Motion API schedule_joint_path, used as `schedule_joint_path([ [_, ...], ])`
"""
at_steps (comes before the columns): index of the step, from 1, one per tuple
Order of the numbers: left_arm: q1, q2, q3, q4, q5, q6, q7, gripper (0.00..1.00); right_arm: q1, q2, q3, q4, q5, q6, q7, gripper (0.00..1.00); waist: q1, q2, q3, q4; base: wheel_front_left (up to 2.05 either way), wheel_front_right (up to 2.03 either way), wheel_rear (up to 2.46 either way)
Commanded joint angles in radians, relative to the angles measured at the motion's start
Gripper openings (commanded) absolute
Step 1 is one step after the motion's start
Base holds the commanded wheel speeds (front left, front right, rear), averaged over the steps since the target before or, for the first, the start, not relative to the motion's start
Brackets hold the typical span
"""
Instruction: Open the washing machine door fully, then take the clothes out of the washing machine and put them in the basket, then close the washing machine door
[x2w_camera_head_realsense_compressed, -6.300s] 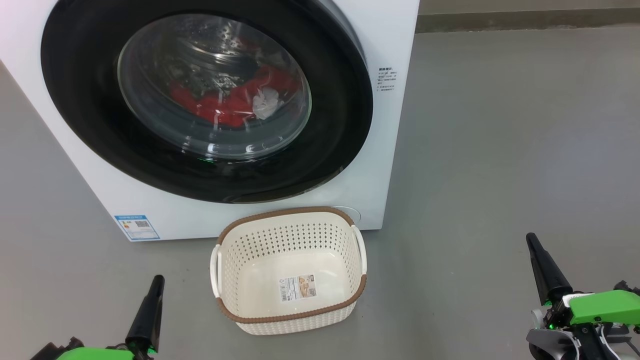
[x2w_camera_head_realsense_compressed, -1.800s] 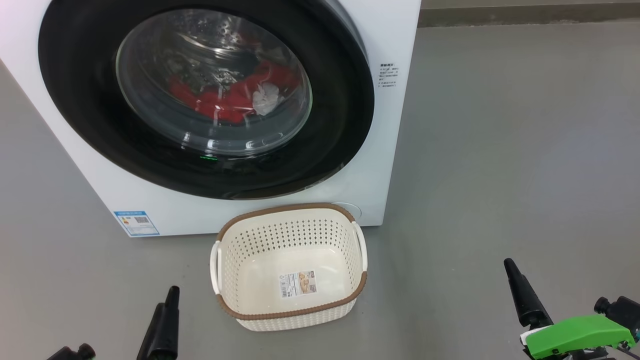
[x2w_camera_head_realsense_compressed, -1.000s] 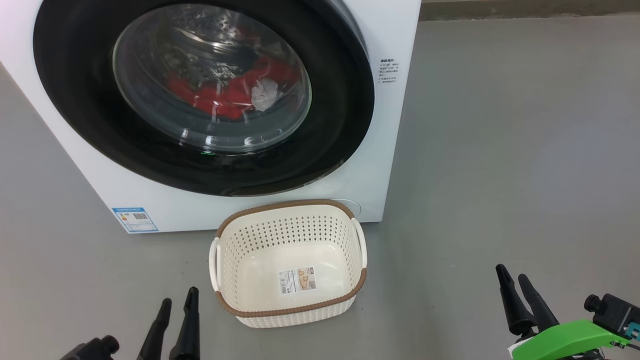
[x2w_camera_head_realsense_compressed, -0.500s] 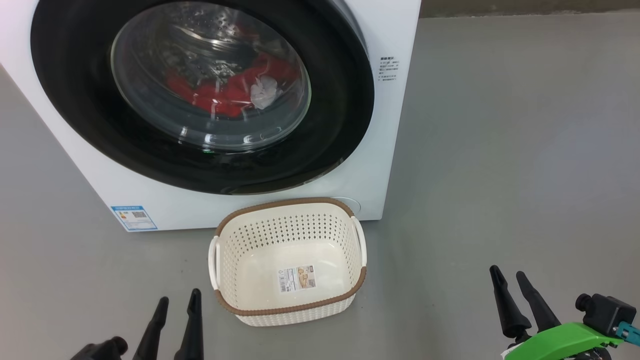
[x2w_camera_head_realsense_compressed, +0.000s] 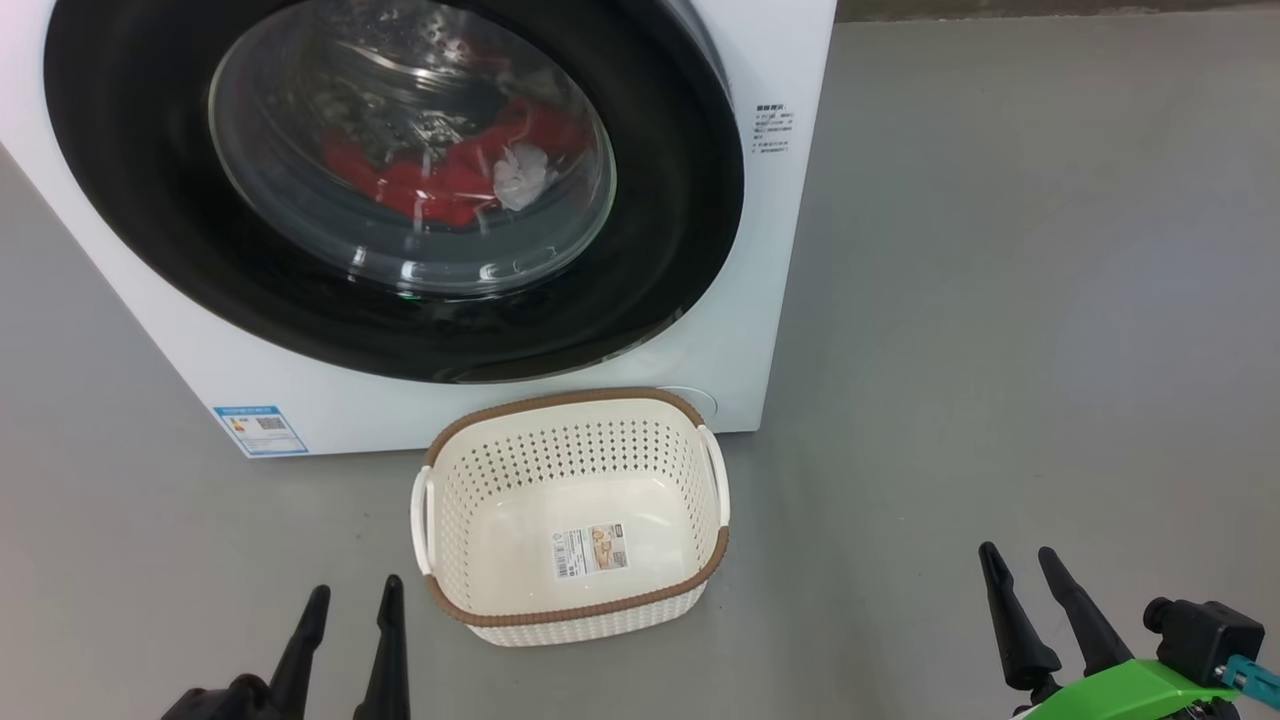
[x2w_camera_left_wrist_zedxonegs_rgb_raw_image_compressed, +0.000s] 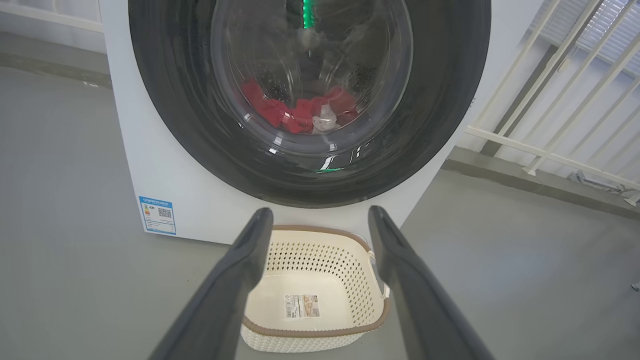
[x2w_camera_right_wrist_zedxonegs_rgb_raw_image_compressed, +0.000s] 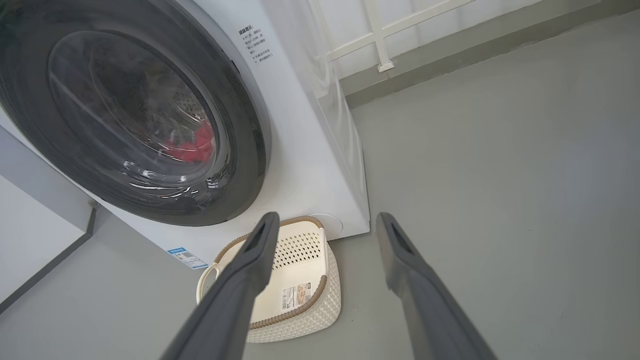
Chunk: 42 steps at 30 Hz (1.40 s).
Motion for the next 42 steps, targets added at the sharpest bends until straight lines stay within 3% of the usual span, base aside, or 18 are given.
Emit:
schedule_joint_path([
  [1, -0.004, 0.012, 0.026, -0.032, 0.033, 0.004, -0.016, 1.00, -0.011, -0.019, 0.012, -0.024, -0.037, 0.000, -0.017, 1.00, 0.0000, 0.0000, 0.000, -0.001, 0.00, 0.00, 0.00],
  [22, 0.019, 0.015, 0.037, -0.018, 0.219, 0.008, -0.074, 1.00, 0.021, -0.009, -0.022, -0.023, -0.212, 0.000, -0.075, 1.00, 0.0000, 0.0000, -0.001, -0.003, 0.00, 0.00, 0.00],
  [42, 0.021, 0.015, 0.048, 0.004, 0.196, -0.003, -0.074, 1.00, 0.031, 0.004, -0.035, -0.015, -0.213, 0.000, -0.075, 1.00, 0.0000, 0.0000, -0.005, -0.007, 0.00, 0.00, 0.00],
])
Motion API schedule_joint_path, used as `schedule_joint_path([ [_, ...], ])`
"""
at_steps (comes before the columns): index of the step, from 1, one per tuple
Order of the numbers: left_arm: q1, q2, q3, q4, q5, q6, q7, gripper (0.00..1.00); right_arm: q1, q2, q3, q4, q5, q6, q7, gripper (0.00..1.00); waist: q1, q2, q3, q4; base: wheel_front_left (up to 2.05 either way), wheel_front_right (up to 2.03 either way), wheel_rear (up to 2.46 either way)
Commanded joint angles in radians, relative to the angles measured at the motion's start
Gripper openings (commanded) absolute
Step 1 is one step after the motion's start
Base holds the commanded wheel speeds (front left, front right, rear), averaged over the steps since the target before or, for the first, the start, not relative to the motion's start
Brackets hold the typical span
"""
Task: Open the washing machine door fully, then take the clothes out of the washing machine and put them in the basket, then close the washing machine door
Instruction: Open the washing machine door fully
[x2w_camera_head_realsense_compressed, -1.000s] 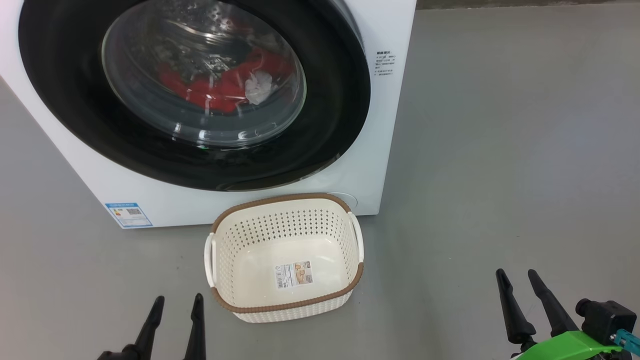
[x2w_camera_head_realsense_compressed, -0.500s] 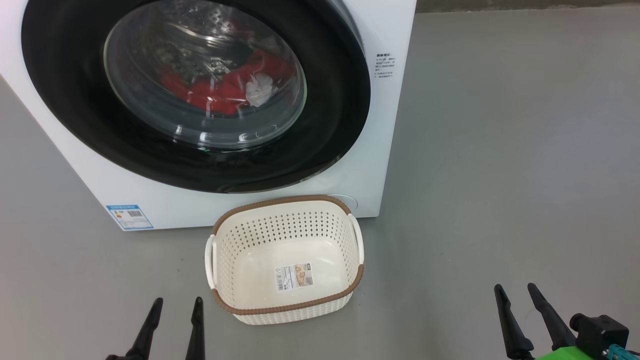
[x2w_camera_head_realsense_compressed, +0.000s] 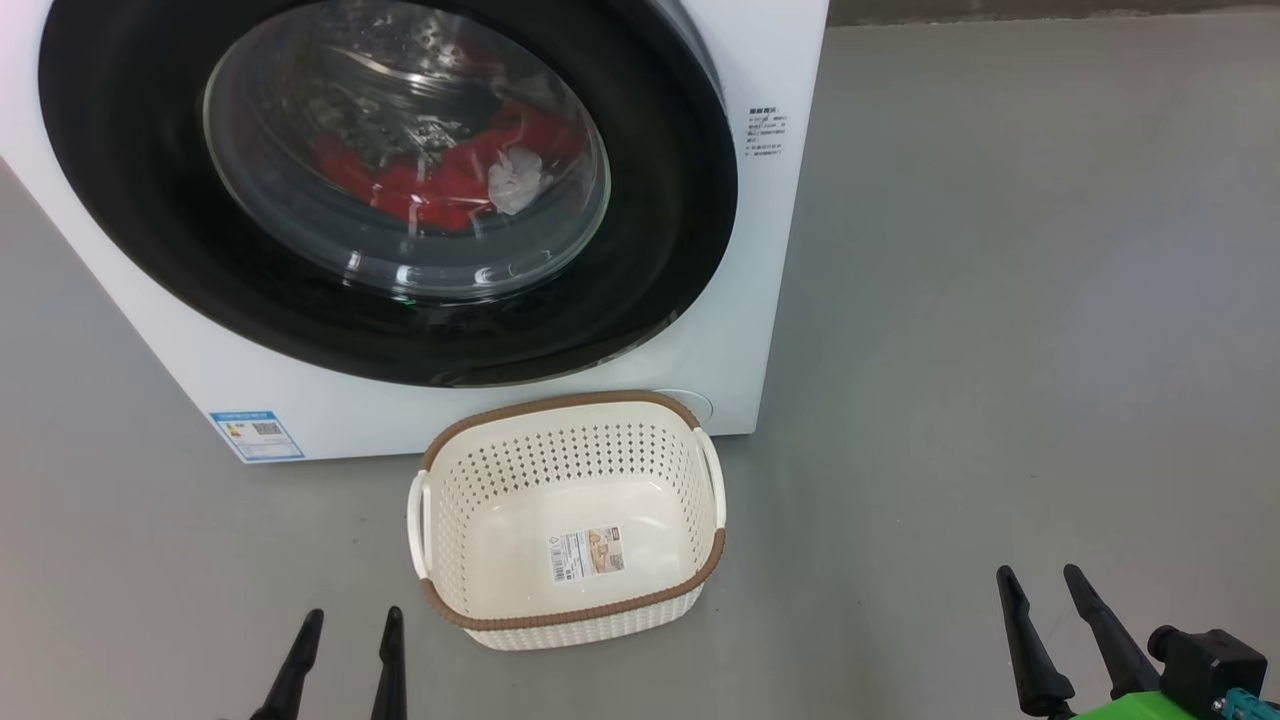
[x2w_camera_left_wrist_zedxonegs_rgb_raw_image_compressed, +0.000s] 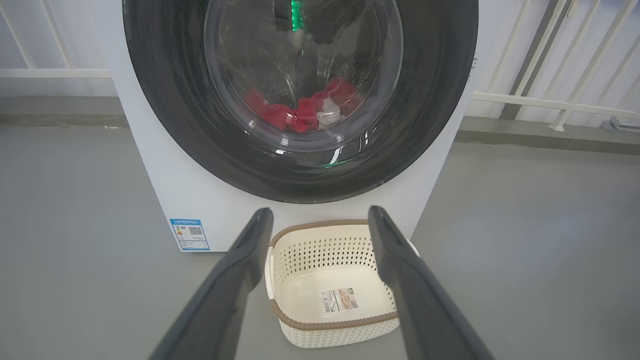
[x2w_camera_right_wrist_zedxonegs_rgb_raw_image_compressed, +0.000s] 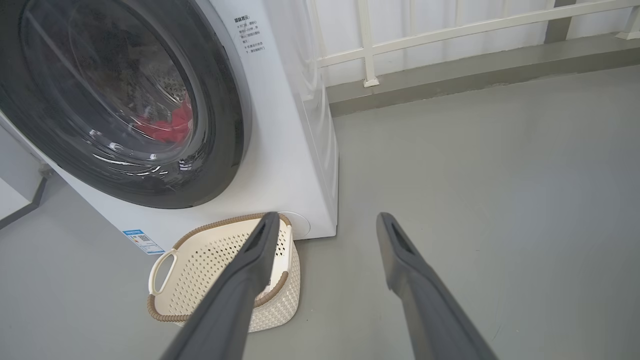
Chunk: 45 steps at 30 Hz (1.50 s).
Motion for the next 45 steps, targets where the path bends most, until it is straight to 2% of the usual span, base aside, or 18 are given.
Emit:
schedule_joint_path([
  [1, -0.018, 0.009, 0.035, -0.016, -0.005, -0.002, -0.012, 1.00, -0.010, -0.012, 0.021, -0.026, -0.003, 0.000, -0.014, 1.00, 0.0000, -0.0001, 0.001, 0.000, 0.00, 0.00, 0.00],
  [7, -0.021, 0.009, 0.032, -0.015, -0.009, -0.001, -0.012, 1.00, -0.014, -0.010, 0.032, -0.029, 0.010, 0.000, -0.014, 1.00, 0.0000, -0.0001, 0.006, 0.001, 0.00, 0.00, 0.00],
  [8, -0.022, 0.009, 0.031, -0.015, -0.010, -0.001, -0.012, 1.00, -0.017, -0.009, 0.038, -0.030, 0.017, 0.000, -0.014, 0.46, 0.0000, -0.0001, 0.009, 0.002, 0.00, 0.00, 0.00],
  [9, -0.023, 0.009, 0.030, -0.015, -0.010, -0.001, -0.012, 1.00, -0.020, -0.009, 0.045, -0.029, 0.027, 0.000, -0.014, 0.09, 0.0000, -0.0001, 0.011, 0.002, 0.00, 0.00, 0.00],
  [10, -0.024, 0.009, 0.029, -0.014, -0.010, -0.001, -0.012, 1.00, -0.025, -0.010, 0.053, -0.028, 0.039, 0.000, -0.014, 0.00, 0.0000, -0.0001, 0.013, 0.002, 0.00, 0.00, 0.00],
  [20, -0.057, 0.009, 0.000, -0.010, -0.014, 0.007, -0.012, 1.00, -0.136, 0.004, 0.073, -0.039, 0.219, 0.000, -0.014, 0.00, 0.0000, -0.0001, 0.054, 0.013, 0.00, 0.00, 0.00],
  [26, -0.099, 0.009, -0.032, -0.007, -0.019, 0.007, -0.012, 1.00, -0.269, 0.002, 0.077, -0.033, 0.361, 0.000, -0.014, 0.00, 0.0000, -0.0001, 0.112, 0.032, 0.00, 0.00, 0.00],
  [34, -0.177, 0.009, -0.085, -0.010, -0.047, 0.026, -0.012, 1.00, -0.469, -0.065, 0.121, -0.045, 0.591, 0.000, -0.014, 0.00, 0.0000, -0.0001, 0.203, 0.081, 0.00, 0.00, 0.00],
  [38, -0.202, 0.009, -0.107, -0.014, -0.057, 0.034, -0.012, 1.00, -0.547, -0.122, 0.172, -0.063, 0.741, 0.000, -0.011, 0.00, 0.0000, -0.0001, 0.239, 0.099, 0.00, 0.00, 0.00],
  [45, -0.248, 0.009, -0.141, -0.013, -0.069, 0.040, -0.012, 1.00, -0.682, -0.210, 0.205, -0.096, 0.988, 0.000, 0.062, 0.00, 0.0000, -0.0001, 0.299, 0.126, 0.00, 0.00, 0.00],
])
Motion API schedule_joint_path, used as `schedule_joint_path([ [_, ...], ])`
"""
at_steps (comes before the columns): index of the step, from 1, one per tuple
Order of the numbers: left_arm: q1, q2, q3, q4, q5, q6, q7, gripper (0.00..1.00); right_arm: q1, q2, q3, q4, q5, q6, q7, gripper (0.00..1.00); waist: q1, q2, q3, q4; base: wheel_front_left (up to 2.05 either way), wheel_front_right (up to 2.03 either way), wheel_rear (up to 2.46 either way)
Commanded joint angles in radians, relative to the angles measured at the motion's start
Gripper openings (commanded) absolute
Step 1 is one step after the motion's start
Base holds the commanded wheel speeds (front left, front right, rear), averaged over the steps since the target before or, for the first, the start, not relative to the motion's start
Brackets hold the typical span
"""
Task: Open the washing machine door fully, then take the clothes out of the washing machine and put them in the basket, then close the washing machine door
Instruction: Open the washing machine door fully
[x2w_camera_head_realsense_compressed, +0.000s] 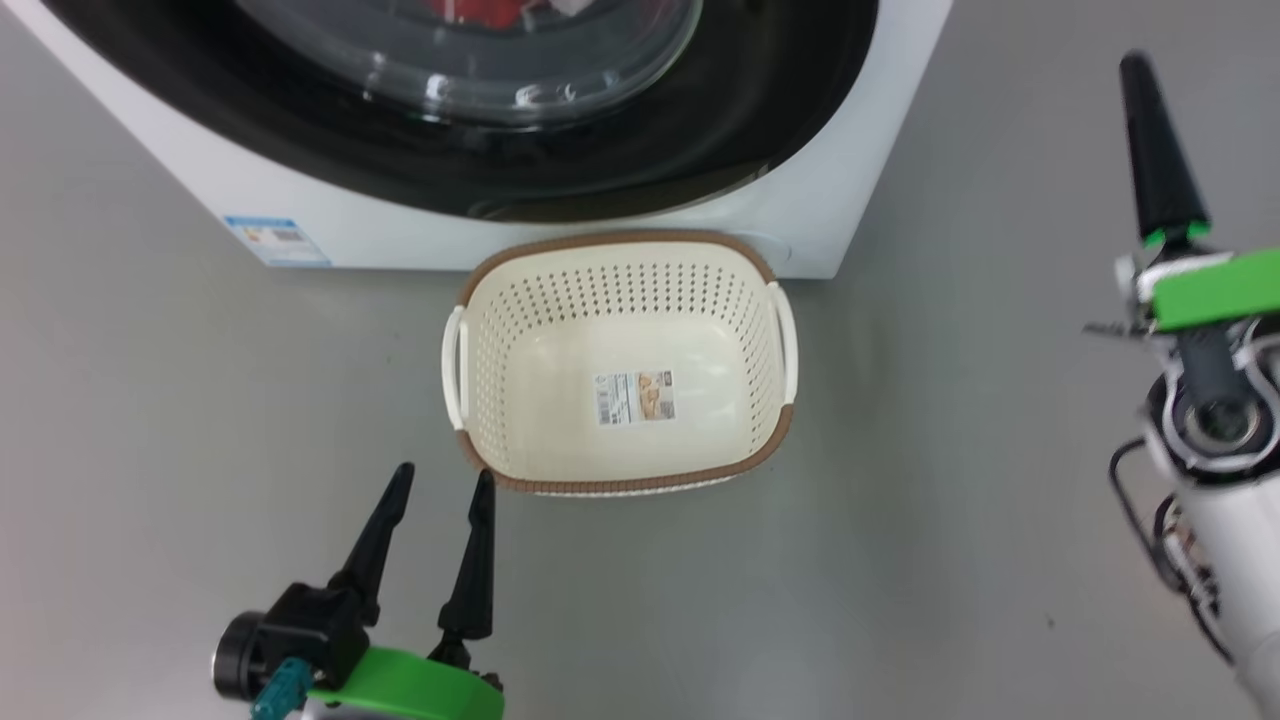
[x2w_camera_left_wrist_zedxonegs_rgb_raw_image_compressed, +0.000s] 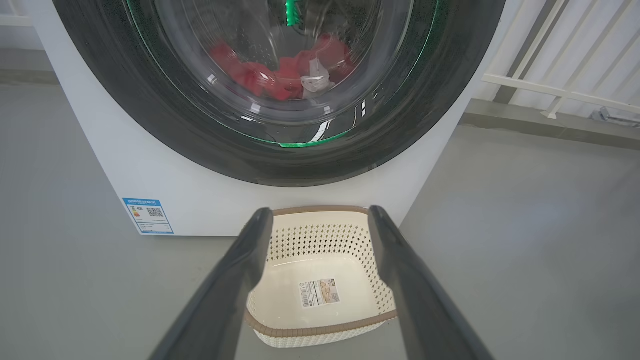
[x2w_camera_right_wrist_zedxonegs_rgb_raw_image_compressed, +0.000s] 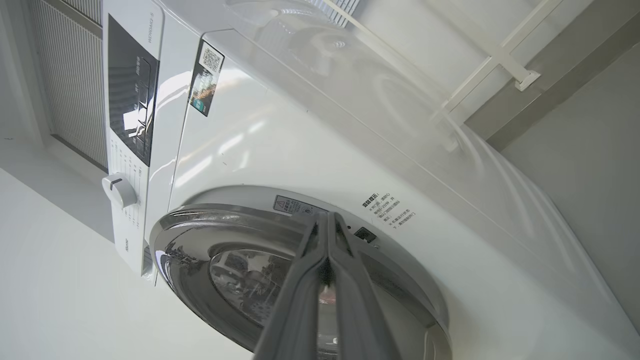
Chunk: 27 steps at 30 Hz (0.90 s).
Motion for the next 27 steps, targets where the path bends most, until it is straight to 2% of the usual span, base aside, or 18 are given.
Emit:
schedule_joint_path([
  [1, -0.028, 0.009, 0.021, -0.023, -0.008, 0.006, -0.012, 1.00, -0.035, -0.019, 0.017, -0.026, 0.036, 0.000, 0.023, 0.00, 0.0000, 0.0000, 0.036, 0.026, 0.00, 0.00, 0.00],
  [10, -0.080, 0.009, -0.034, -0.025, -0.025, 0.017, -0.012, 1.00, -0.185, -0.076, 0.056, -0.001, 0.167, 0.000, 0.212, 0.00, 0.0000, 0.0000, 0.092, 0.055, 0.00, 0.00, 0.00],
  [17, -0.106, 0.009, -0.059, -0.029, -0.037, 0.022, -0.012, 1.00, -0.278, -0.096, 0.023, 0.002, 0.247, 0.000, 0.338, 0.00, 0.0000, 0.0000, 0.133, 0.076, 0.00, 0.00, 0.00],
  [27, -0.142, 0.009, -0.090, -0.038, -0.052, 0.030, -0.012, 1.00, -0.407, -0.132, 0.004, 0.071, 0.284, 0.000, 0.534, 0.00, 0.0000, 0.0000, 0.191, 0.101, 0.00, 0.00, 0.00],
])
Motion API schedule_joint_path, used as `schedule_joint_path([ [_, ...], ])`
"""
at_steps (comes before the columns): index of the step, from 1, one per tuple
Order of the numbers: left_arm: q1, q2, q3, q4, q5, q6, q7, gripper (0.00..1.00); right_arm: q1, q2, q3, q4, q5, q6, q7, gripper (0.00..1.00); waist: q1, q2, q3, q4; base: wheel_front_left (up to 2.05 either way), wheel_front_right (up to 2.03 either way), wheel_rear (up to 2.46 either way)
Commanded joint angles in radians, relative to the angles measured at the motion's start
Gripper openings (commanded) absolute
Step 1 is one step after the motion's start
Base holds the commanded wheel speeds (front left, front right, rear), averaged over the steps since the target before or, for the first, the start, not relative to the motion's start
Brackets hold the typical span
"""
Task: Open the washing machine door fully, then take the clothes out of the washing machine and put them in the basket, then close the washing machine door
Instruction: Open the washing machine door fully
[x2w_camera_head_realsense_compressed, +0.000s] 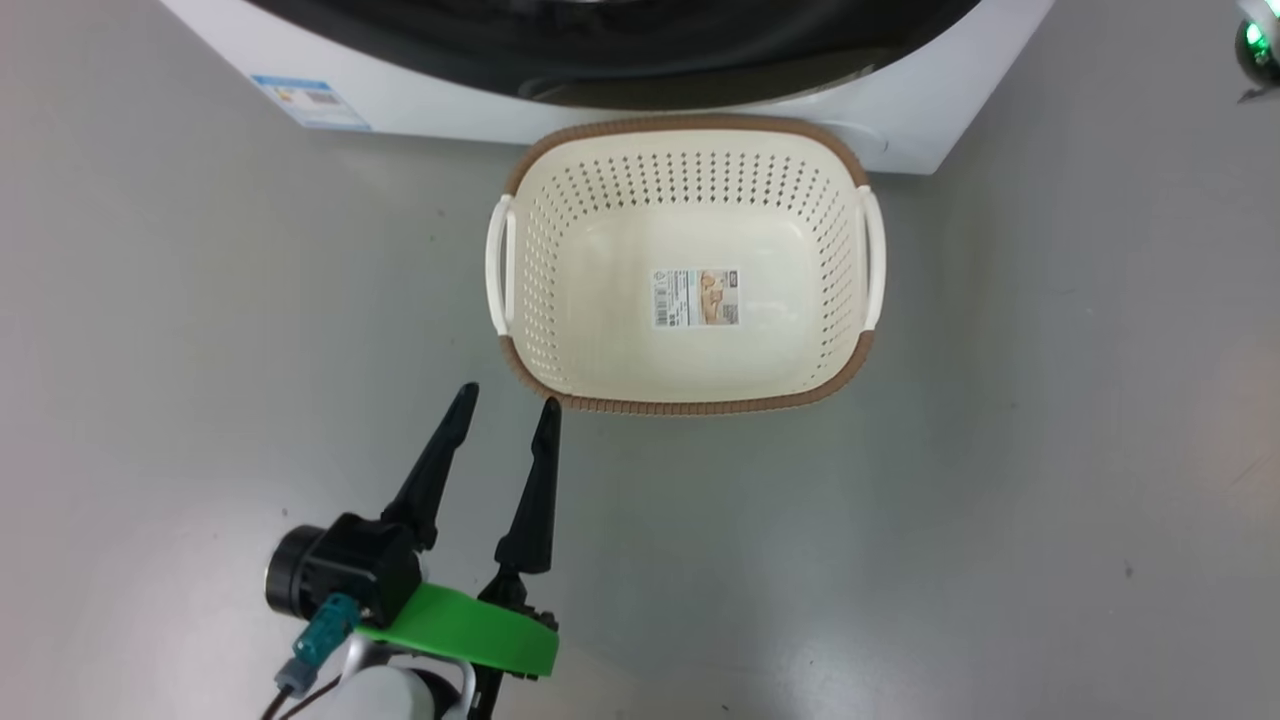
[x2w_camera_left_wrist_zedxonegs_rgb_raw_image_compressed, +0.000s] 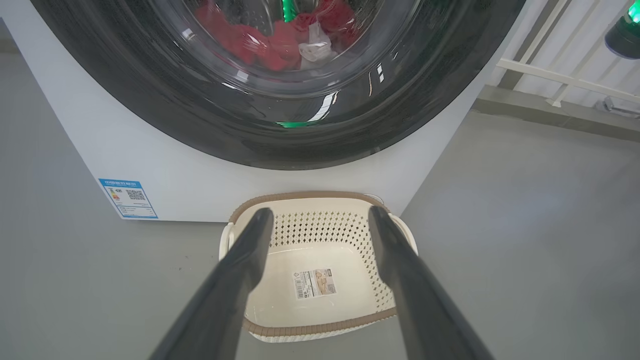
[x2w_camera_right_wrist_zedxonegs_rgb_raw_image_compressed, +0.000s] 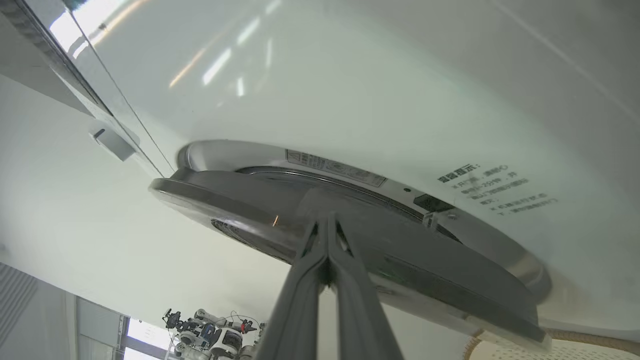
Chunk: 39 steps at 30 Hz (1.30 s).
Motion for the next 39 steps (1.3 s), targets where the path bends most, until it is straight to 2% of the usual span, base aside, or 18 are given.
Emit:
schedule_joint_path([
  [1, -0.012, 0.011, 0.024, -0.026, -0.011, 0.008, -0.010, 1.00, -0.014, -0.008, 0.005, -0.019, 0.000, 0.000, 0.014, 0.00, -0.0001, -0.0001, 0.019, 0.013, 0.00, 0.00, 0.00],
  [6, -0.030, 0.011, 0.014, -0.033, -0.020, 0.016, -0.010, 1.00, -0.074, -0.012, 0.011, 0.039, 0.020, 0.000, 0.112, 0.00, -0.0001, -0.0001, 0.044, 0.023, 0.00, 0.00, 0.00],
  [13, -0.052, 0.011, -0.003, -0.038, -0.035, 0.023, -0.010, 1.00, -0.145, -0.011, 0.007, 0.099, 0.022, 0.000, 0.185, 0.00, -0.0001, -0.0001, 0.083, 0.037, 0.00, 0.00, 0.00],
  [26, -0.078, 0.011, -0.028, -0.042, -0.059, 0.038, -0.010, 1.00, -0.211, 0.008, 0.010, 0.149, -0.004, 0.000, 0.250, 0.00, -0.0001, -0.0001, 0.106, 0.055, 0.00, 0.00, 0.00],
  [39, -0.066, 0.011, -0.027, -0.033, -0.059, 0.036, -0.010, 1.00, -0.168, 0.029, 0.032, 0.135, -0.037, 0.000, 0.297, 0.00, -0.0001, -0.0001, 0.064, 0.048, 0.00, 0.00, 0.00],
])
